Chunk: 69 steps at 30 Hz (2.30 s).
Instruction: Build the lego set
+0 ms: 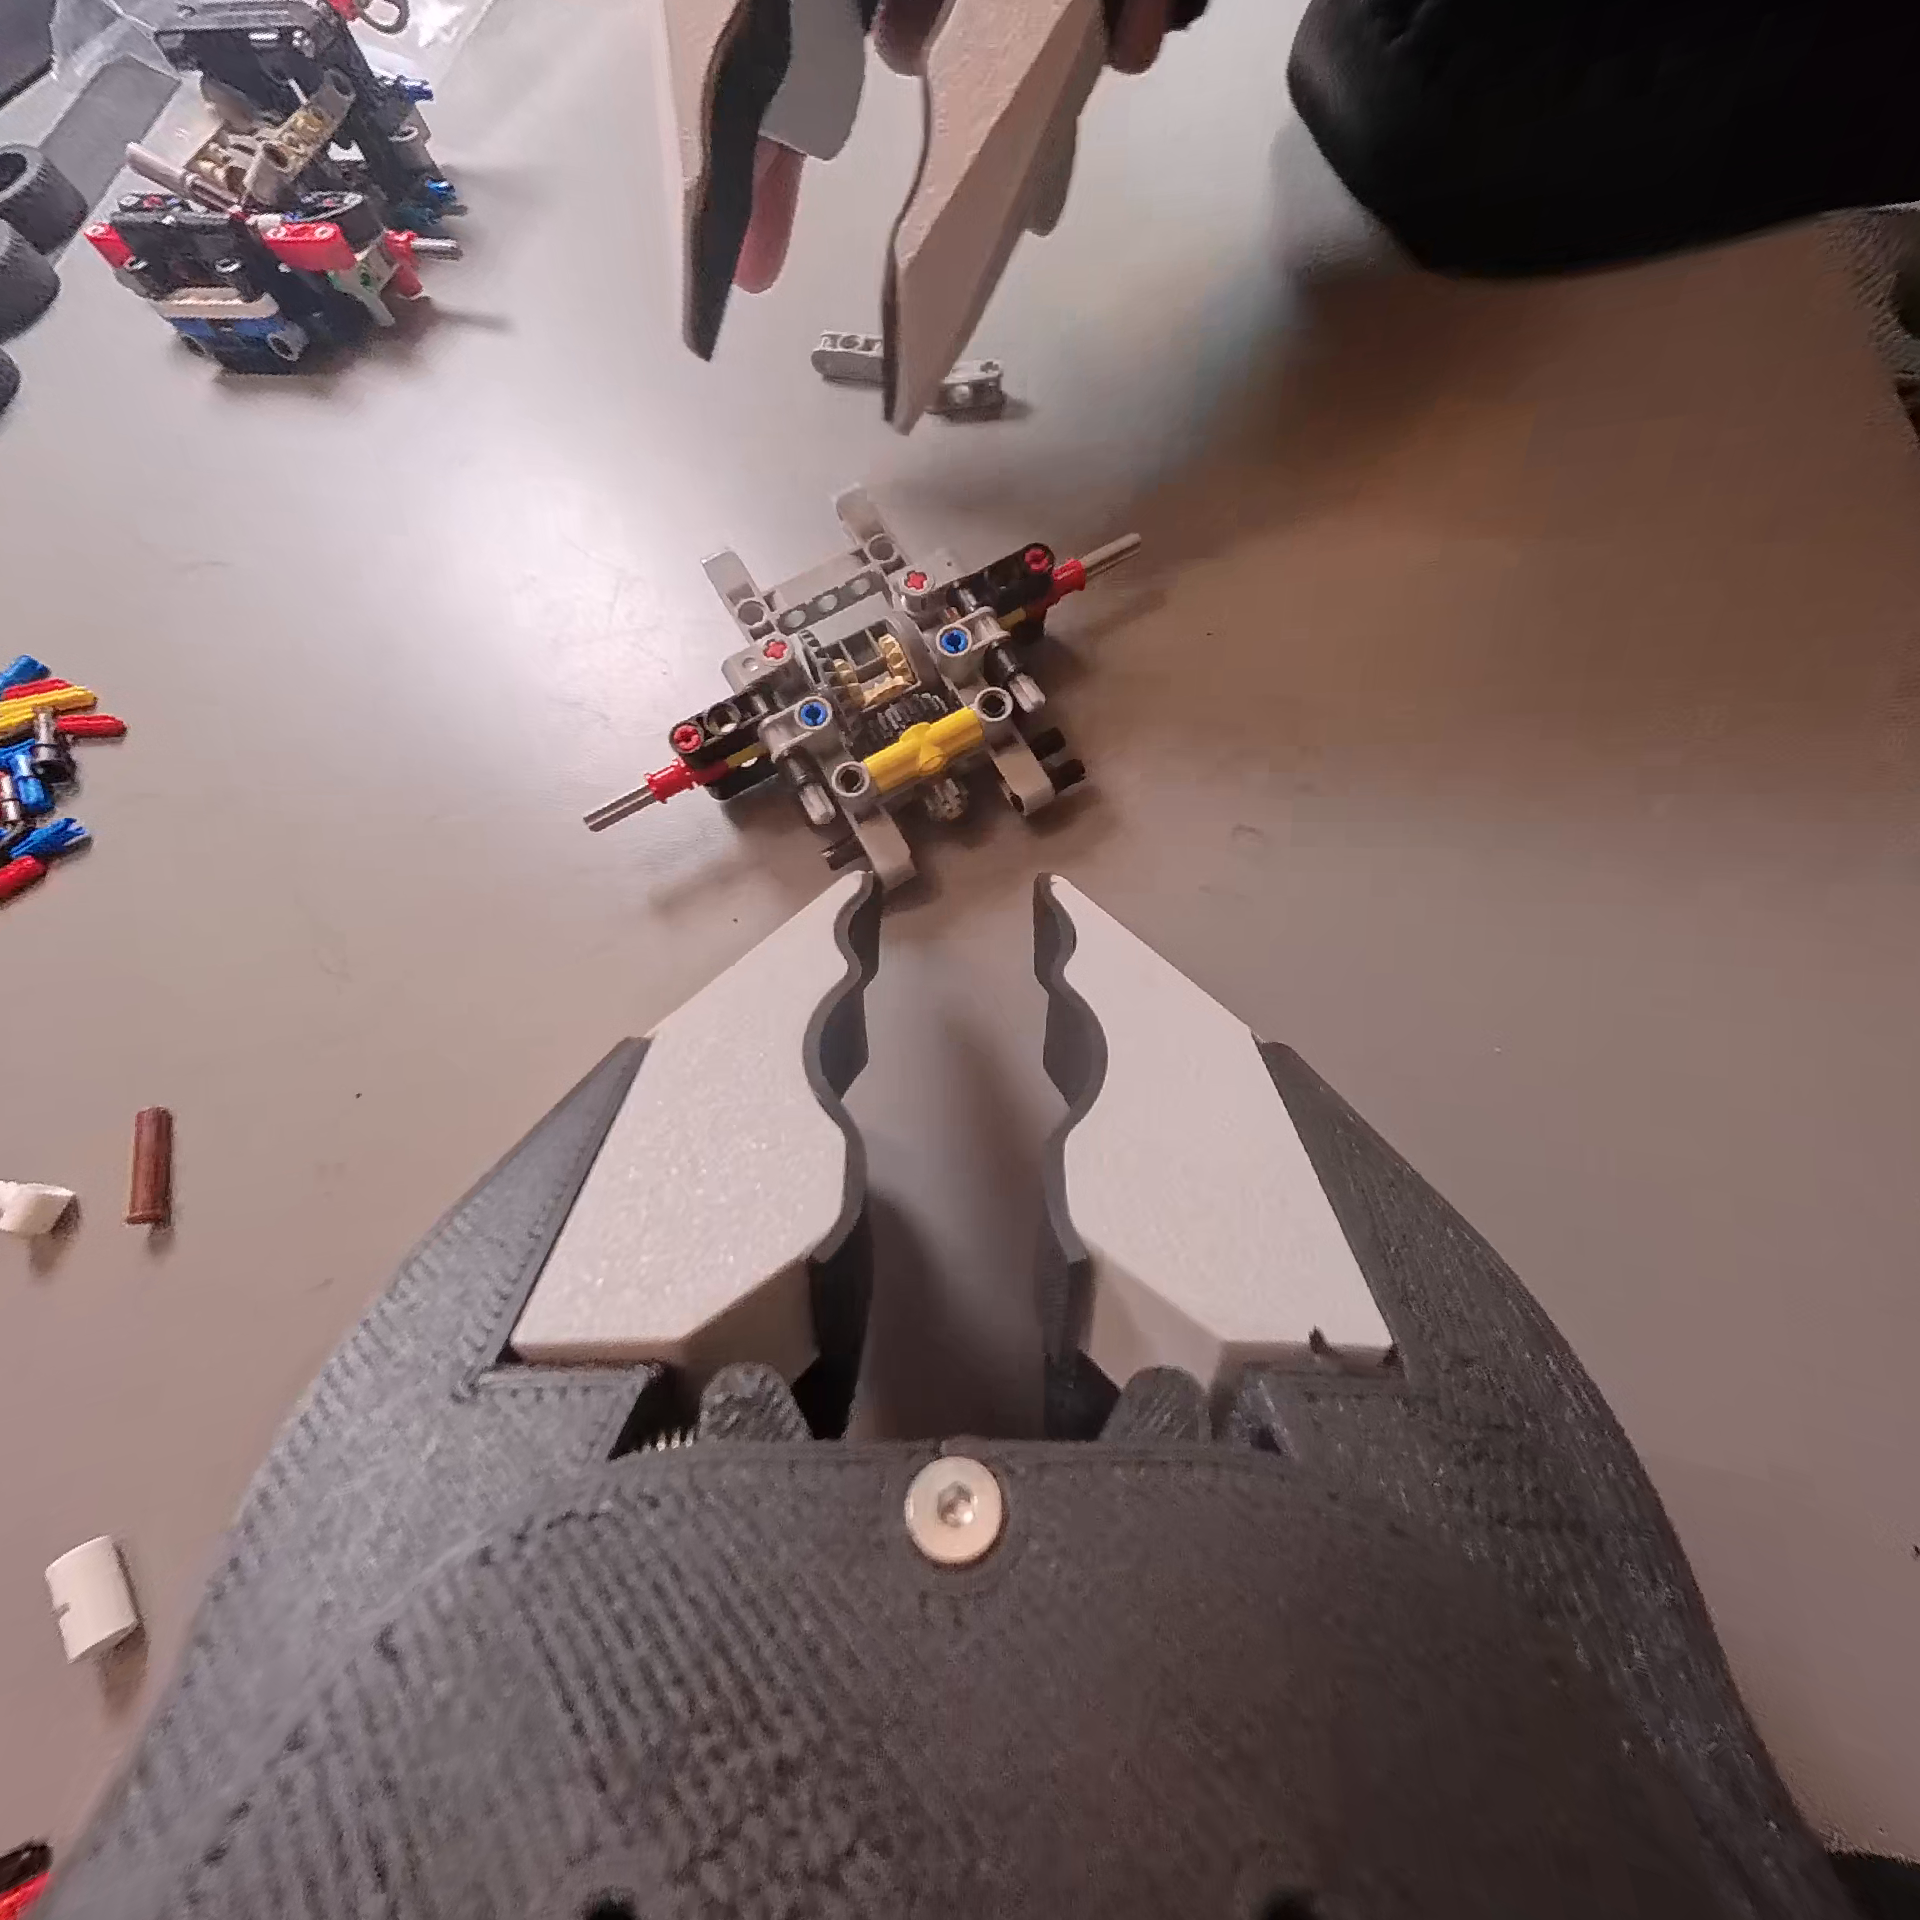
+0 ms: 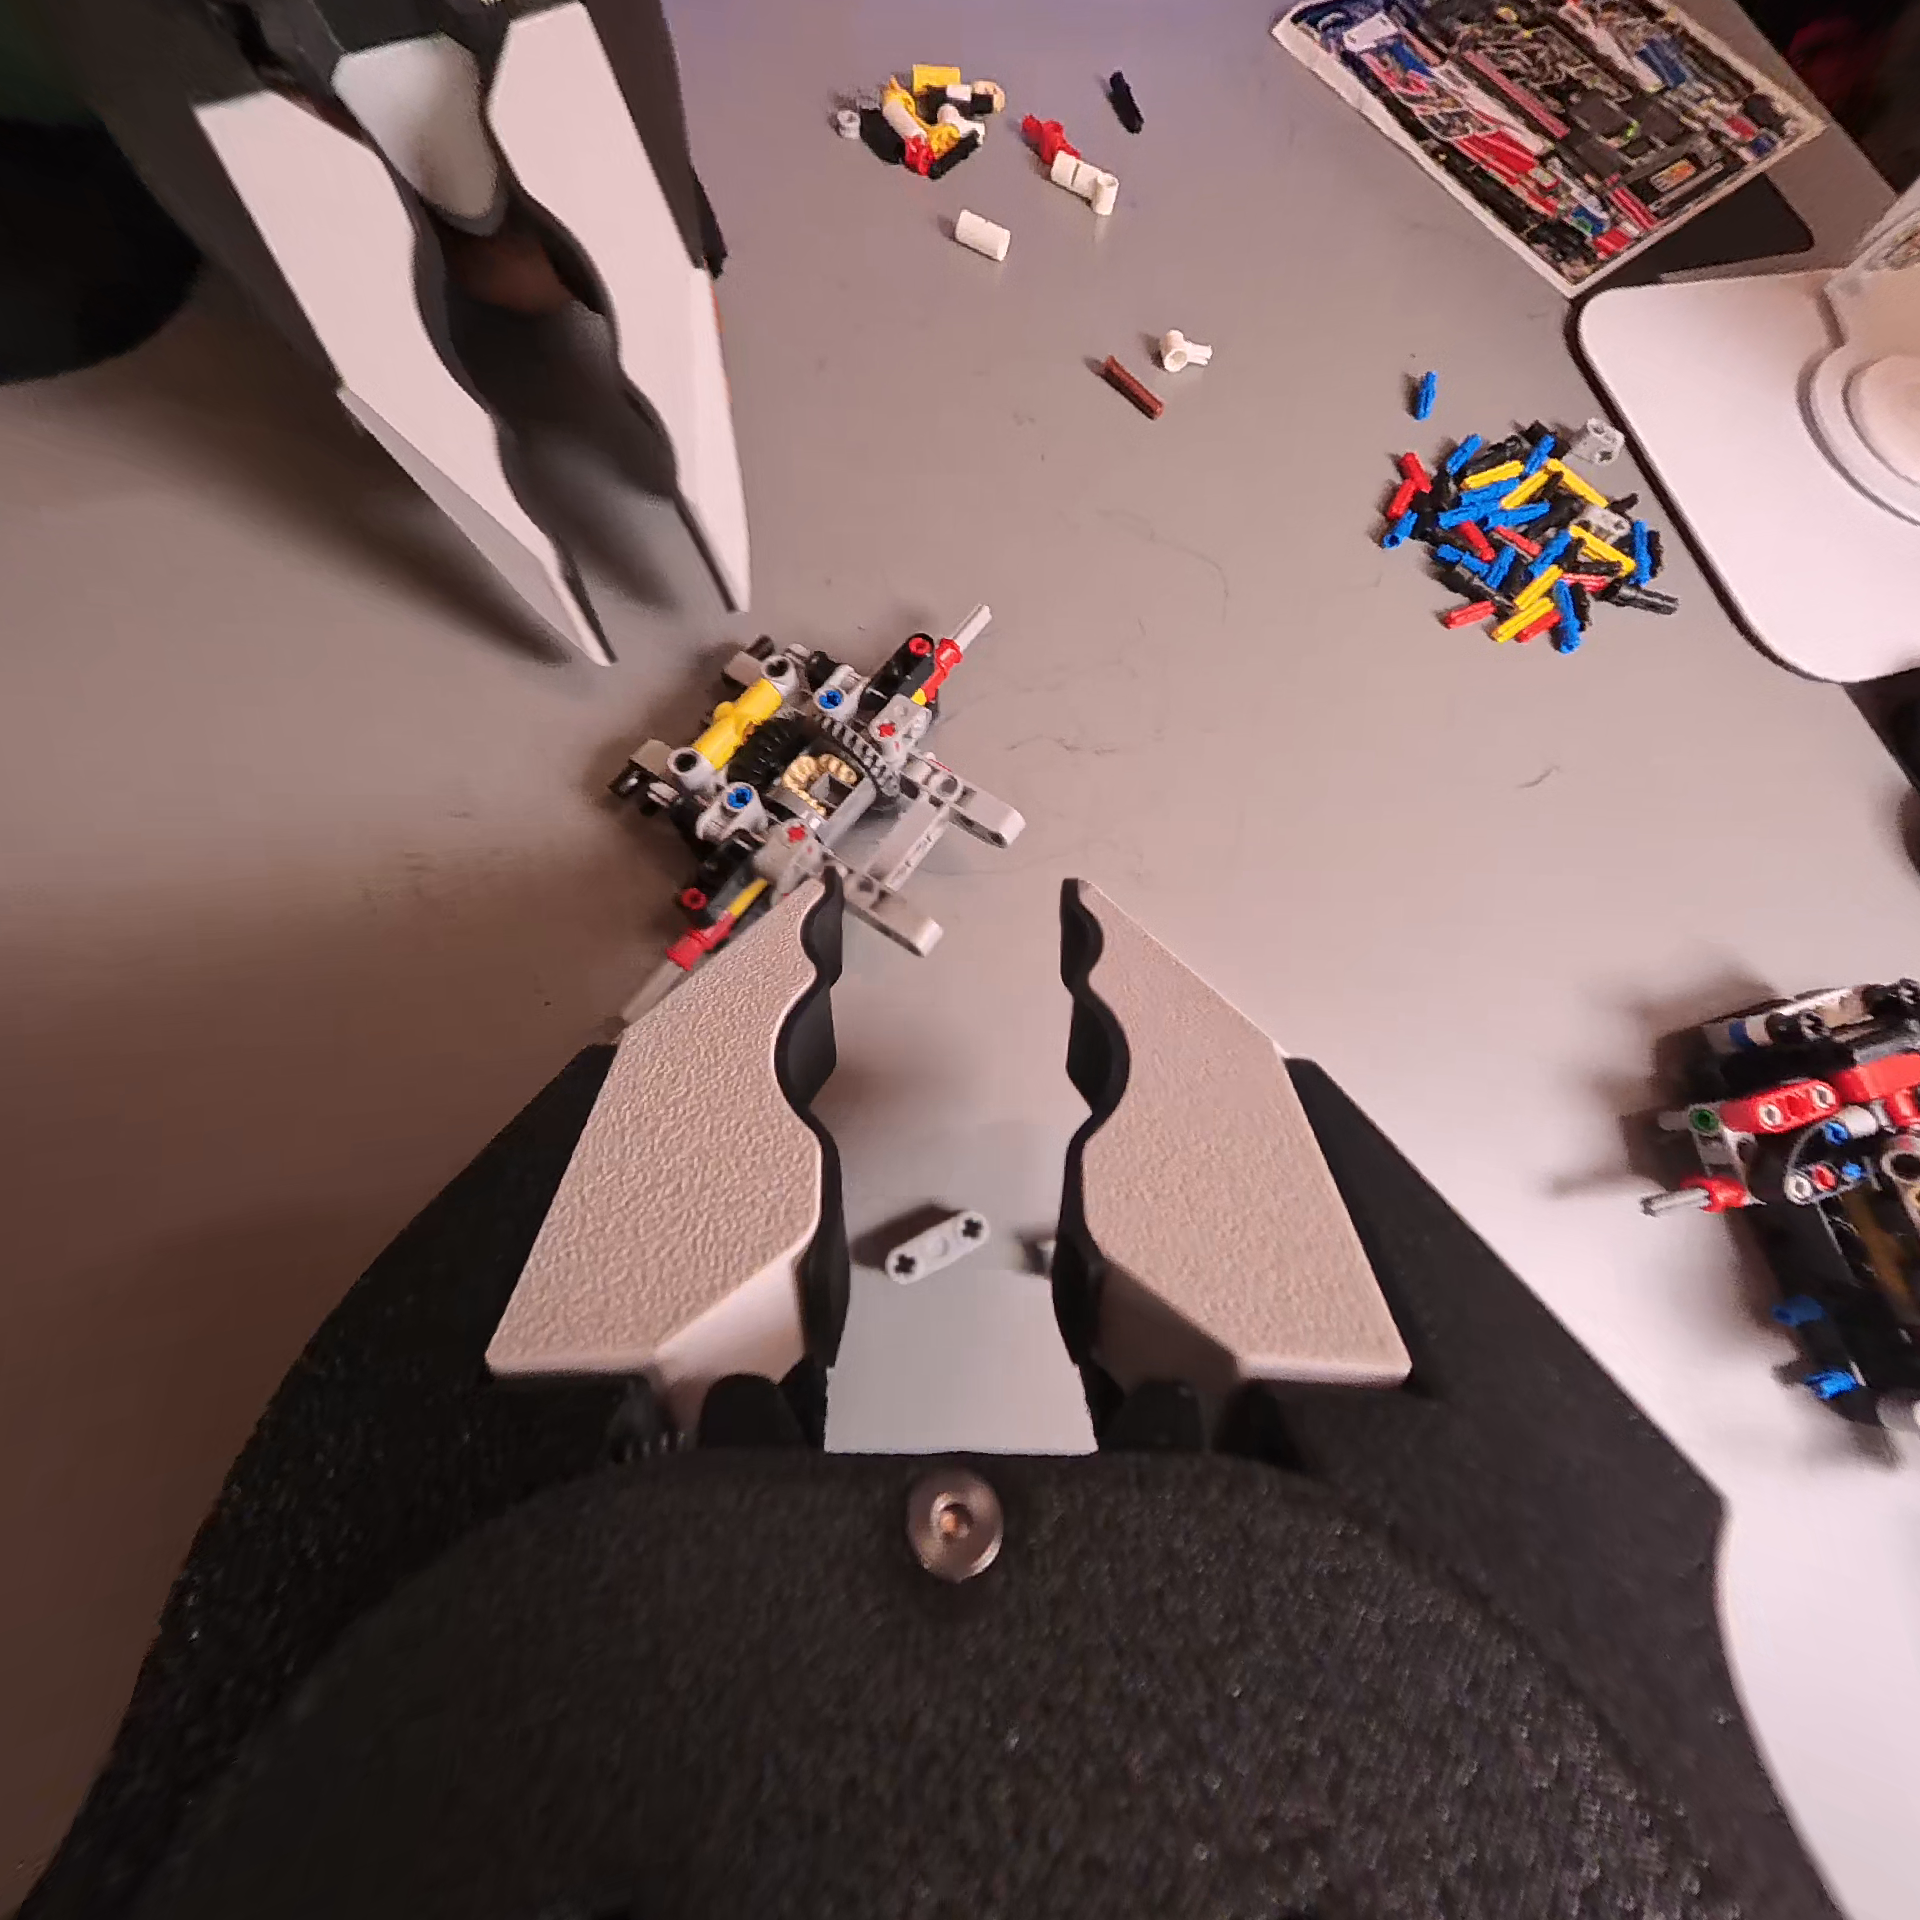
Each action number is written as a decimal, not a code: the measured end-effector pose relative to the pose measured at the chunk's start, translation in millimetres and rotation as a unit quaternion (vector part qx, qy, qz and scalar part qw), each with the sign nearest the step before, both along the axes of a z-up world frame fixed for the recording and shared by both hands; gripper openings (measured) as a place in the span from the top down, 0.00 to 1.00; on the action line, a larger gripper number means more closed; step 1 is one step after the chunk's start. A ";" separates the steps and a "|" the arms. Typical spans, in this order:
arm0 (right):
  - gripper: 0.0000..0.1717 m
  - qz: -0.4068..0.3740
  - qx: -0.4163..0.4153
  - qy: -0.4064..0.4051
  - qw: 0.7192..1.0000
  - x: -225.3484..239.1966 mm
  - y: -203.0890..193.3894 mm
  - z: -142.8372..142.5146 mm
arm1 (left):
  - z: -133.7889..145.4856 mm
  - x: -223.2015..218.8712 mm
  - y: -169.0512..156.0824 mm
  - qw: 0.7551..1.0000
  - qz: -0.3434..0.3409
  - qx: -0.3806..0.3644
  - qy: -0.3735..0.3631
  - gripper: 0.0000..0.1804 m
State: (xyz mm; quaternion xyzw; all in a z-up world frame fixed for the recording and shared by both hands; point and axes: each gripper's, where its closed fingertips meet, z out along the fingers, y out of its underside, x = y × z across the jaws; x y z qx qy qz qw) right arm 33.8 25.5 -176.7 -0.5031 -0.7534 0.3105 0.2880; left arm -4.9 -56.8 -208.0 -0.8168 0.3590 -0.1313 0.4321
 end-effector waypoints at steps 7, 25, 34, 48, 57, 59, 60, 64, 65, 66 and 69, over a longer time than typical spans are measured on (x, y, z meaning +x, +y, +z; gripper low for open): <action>0.66 0.004 -0.023 -0.047 0.999 2.4 -19.1 -14.1 | -8.0 -5.0 8.6 1.000 0.024 -0.008 0.017 0.79; 0.63 0.056 0.003 -0.088 0.995 18.7 -23.8 -26.9 | -4.0 5.5 4.2 1.000 0.000 -0.009 -0.003 0.84; 0.69 0.052 0.014 -0.092 0.994 16.5 -22.0 -33.2 | -8.7 4.1 6.4 1.000 0.005 -0.008 0.020 0.84; 0.69 0.182 0.016 -0.055 0.982 25.0 -49.4 -31.8 | 10.8 -9.2 -4.9 0.999 -0.023 0.020 -0.022 0.69; 0.78 0.231 0.013 -0.029 0.972 24.1 -74.2 -30.1 | -9.8 38.8 -22.8 0.993 -0.115 -0.017 0.016 0.51; 0.73 0.229 0.012 -0.035 0.973 24.6 -75.1 -31.4 | -8.8 40.0 -22.6 0.993 -0.114 -0.016 0.012 0.52; 0.72 0.228 0.014 -0.032 0.973 24.5 -74.4 -30.6 | -9.0 38.0 -21.1 0.994 -0.107 -0.017 0.013 0.54; 0.73 0.237 -0.003 -0.010 0.971 26.1 -77.1 -19.4 | -6.6 33.5 -20.7 0.995 -0.101 -0.017 0.003 0.65; 0.73 0.239 -0.002 -0.006 0.971 25.2 -77.4 -18.5 | -6.8 33.3 -20.7 0.995 -0.102 -0.018 0.003 0.65; 0.73 0.242 -0.001 -0.004 0.970 24.1 -78.2 -18.6 | -7.3 33.3 -20.9 0.994 -0.103 -0.020 0.003 0.65; 0.72 0.255 -0.003 -0.010 0.967 23.0 -83.4 -23.4 | -7.4 35.5 -22.4 0.993 -0.118 -0.020 0.004 0.65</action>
